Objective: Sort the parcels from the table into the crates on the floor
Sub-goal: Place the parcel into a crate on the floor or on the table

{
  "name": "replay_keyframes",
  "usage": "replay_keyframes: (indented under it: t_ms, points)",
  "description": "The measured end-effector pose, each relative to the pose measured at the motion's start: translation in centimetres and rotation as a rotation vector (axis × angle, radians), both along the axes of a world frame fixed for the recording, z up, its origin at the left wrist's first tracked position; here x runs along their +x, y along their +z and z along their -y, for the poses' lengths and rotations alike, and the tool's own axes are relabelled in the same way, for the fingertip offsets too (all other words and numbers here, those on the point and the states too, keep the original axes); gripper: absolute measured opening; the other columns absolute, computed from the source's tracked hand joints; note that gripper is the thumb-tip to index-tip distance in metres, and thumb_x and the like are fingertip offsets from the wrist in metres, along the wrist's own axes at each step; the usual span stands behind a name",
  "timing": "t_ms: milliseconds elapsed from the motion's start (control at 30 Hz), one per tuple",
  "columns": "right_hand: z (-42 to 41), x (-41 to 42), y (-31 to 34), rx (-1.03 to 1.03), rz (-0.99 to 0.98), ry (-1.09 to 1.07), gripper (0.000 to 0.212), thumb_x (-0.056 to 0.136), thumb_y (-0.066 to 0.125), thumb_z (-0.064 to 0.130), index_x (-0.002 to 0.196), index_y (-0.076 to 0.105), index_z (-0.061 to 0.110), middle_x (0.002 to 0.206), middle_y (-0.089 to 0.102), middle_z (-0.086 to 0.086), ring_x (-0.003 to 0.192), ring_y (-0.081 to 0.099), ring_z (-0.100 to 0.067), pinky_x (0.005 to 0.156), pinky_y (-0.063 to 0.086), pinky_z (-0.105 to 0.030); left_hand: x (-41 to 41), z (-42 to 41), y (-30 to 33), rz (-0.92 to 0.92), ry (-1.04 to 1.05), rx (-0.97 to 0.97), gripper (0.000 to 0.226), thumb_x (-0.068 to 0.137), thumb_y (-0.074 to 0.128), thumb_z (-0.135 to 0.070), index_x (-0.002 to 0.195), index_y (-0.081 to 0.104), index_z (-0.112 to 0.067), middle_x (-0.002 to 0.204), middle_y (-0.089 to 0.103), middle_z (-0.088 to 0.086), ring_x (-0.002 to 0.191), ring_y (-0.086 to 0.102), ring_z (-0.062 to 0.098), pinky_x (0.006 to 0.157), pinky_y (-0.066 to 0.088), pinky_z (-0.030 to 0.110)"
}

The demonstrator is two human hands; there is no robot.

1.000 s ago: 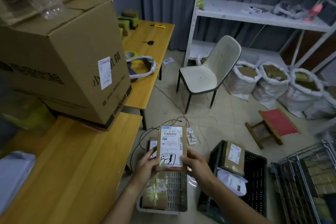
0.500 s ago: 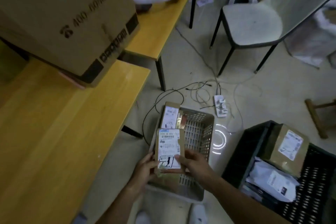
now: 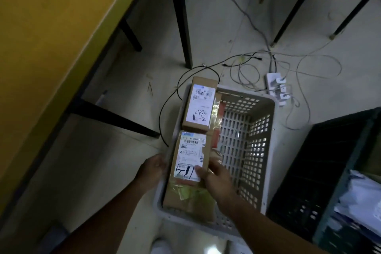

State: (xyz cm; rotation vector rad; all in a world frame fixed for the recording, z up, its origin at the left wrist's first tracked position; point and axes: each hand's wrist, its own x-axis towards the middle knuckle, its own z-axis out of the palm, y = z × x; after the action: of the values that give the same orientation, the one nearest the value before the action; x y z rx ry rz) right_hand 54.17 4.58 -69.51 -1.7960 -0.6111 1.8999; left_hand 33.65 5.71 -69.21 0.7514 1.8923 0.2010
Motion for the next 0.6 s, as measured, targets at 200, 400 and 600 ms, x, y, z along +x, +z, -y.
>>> replay_keyframes:
  t_ms: [200,400,600]
  points:
    - [0.3,-1.6,-2.9,0.024,0.031,-0.037,0.029,0.095,0.069,0.013,0.123,0.067,0.019,0.114,0.076,0.005,0.101,0.074,-0.018,0.091,0.060,-0.046,-0.5,0.0,-4.2,-0.010,-0.156,0.070,0.024,0.095,0.056,0.001,0.111,0.073,-0.005,0.105,0.075,0.013,0.097,0.070,0.030,0.091,0.056,0.039]
    - [-0.6,-2.8,-3.2,0.064,0.060,-0.045,0.033,0.095,0.067,0.018,0.127,0.066,0.024,0.116,0.075,0.009,0.104,0.073,-0.018,0.093,0.059,-0.048,-1.2,0.5,-5.3,0.015,-0.192,0.106,0.028,0.086,0.063,-0.028,0.110,0.077,-0.024,0.100,0.078,-0.003,0.096,0.073,0.016,0.088,0.059,0.040]
    - [-0.9,-3.6,-2.5,0.054,0.166,-0.028,0.032,0.098,0.064,0.015,0.129,0.065,0.021,0.116,0.074,0.006,0.106,0.071,-0.018,0.097,0.057,-0.045,-1.3,0.6,-5.6,0.056,-0.196,0.118,0.034,0.083,0.059,-0.037,0.113,0.075,-0.034,0.104,0.077,-0.010,0.099,0.071,0.009,0.090,0.058,0.034]
